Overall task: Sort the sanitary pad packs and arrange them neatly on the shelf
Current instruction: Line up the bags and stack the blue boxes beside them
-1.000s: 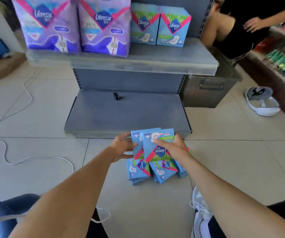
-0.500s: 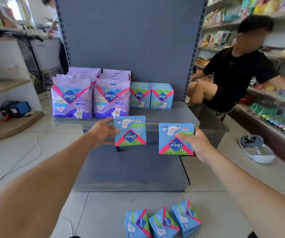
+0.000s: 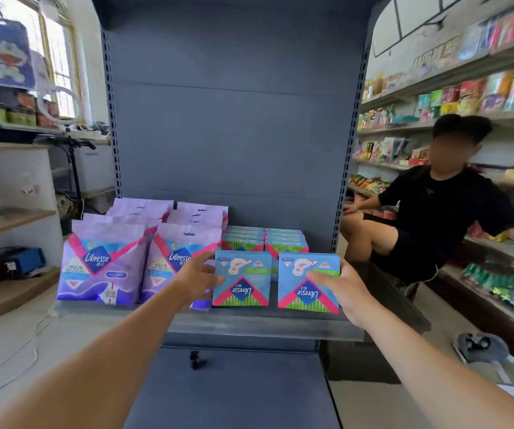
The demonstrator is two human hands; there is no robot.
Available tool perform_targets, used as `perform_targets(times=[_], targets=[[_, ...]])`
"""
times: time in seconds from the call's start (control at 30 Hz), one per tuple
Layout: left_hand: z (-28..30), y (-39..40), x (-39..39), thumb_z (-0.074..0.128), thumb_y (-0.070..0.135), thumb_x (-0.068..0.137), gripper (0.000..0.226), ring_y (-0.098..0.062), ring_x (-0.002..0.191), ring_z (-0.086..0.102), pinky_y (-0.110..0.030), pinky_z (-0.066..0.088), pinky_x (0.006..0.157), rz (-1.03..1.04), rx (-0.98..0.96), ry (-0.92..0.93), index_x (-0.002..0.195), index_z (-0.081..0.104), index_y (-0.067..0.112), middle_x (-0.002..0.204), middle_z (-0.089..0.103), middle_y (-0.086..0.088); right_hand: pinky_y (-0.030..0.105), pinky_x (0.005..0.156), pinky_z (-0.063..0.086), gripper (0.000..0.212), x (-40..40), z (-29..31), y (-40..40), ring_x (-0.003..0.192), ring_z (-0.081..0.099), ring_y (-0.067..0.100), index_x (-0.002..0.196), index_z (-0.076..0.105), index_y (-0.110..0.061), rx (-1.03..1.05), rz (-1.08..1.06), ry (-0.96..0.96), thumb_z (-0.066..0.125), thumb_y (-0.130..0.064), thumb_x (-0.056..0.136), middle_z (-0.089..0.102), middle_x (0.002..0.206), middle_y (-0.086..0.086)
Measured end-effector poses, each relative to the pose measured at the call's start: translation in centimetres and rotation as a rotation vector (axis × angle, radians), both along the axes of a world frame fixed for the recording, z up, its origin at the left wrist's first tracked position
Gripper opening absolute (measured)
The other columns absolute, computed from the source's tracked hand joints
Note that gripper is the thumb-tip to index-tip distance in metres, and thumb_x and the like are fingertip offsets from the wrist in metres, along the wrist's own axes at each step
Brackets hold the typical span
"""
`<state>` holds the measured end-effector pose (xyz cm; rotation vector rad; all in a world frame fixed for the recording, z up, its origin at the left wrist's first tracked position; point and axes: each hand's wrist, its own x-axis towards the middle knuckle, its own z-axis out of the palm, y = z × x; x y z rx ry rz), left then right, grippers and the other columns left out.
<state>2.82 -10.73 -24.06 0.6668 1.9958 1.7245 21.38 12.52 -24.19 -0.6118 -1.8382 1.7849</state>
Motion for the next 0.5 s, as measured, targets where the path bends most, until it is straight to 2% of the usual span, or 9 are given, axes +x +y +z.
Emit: perform_targets(times=[0.07,0.13,0.2,0.3,0.33,0.37,0.43,0.5], targets=[[-0.7,1.8,-0.7,0.058,-0.014,0.088,0.046,-0.027,0.092,0.065,-0.032,0.056,0.063,0.004,0.005,0.046,0.121,0.052,0.018,0.116,0.065,-0.015,0.037,0.074,0.061,0.047,-1.4,-0.6,1.0,0.092,0.072,0.022,0.116,0.052,-0.019,-0.008,0.013,-0.005,0.08,-0.02,0.078,0.07,0.106,0.005],[-1.6,3.2,-1.0,0.057,-0.015,0.088,0.048,-0.03,0.103,0.064,-0.04,0.058,0.072,0.024,-0.025,0.117,0.116,0.049,0.022,0.119,0.064,-0.014,0.039,0.075,0.061,0.049,-2.7,-1.6,2.1,0.092,0.072,0.023,0.115,0.052,-0.018,-0.022,0.018,-0.005,0.081,-0.019,0.076,0.07,0.106,0.006],[-2.6,4.3,-1.5,0.058,-0.014,0.087,0.047,-0.03,0.105,0.064,-0.046,0.057,0.082,0.088,-0.103,0.237,0.116,0.047,0.021,0.118,0.065,-0.012,0.044,0.079,0.06,0.049,-3.7,-2.6,3.0,0.093,0.072,0.023,0.113,0.054,-0.019,-0.023,0.018,-0.013,0.084,-0.02,0.073,0.071,0.107,0.006],[-3.5,5.5,-0.7,0.052,-0.008,0.09,0.051,-0.026,0.092,0.058,-0.032,0.048,0.065,0.237,-0.322,0.445,0.133,0.038,0.017,0.112,0.062,-0.005,0.045,0.08,0.06,0.048,-4.5,-3.7,3.9,0.092,0.073,0.022,0.11,0.055,-0.022,-0.03,0.023,-0.029,0.085,-0.021,0.072,0.071,0.105,0.003],[-3.8,5.9,-0.3,0.05,-0.006,0.089,0.056,-0.028,0.092,0.058,-0.033,0.044,0.065,0.292,-0.384,0.516,0.137,0.033,0.017,0.114,0.061,-0.007,0.043,0.079,0.061,0.047,-4.5,-3.9,4.2,0.092,0.072,0.022,0.11,0.055,-0.022,-0.04,0.026,-0.027,0.084,-0.021,0.073,0.071,0.105,0.003],[-3.9,6.2,0.1,0.049,-0.006,0.088,0.062,-0.033,0.097,0.058,-0.036,0.045,0.069,0.341,-0.416,0.573,0.142,0.027,0.016,0.121,0.06,-0.012,0.04,0.075,0.061,0.046,-4.5,-3.9,4.4,0.091,0.072,0.021,0.109,0.055,-0.021,-0.048,0.02,-0.022,0.083,-0.019,0.074,0.071,0.104,0.003],[-4.3,6.7,1.2,0.048,-0.009,0.086,0.077,-0.038,0.114,0.054,-0.041,0.044,0.079,0.389,-0.433,0.679,0.152,0.015,0.013,0.141,0.044,-0.018,0.034,0.067,0.06,0.044,-4.4,-3.9,4.8,0.087,0.072,0.02,0.109,0.055,-0.021,-0.068,0.021,-0.008,0.082,-0.017,0.075,0.071,0.102,0.002],[-4.8,7.2,2.3,0.054,-0.011,0.08,0.083,-0.042,0.12,0.046,-0.045,0.046,0.083,0.444,-0.466,0.907,0.153,0.019,0.007,0.145,0.034,-0.021,0.033,0.065,0.058,0.042,-4.2,-3.9,5.3,0.086,0.072,0.019,0.108,0.054,-0.02,-0.079,0.038,0.012,0.08,-0.014,0.076,0.071,0.102,0.002]])
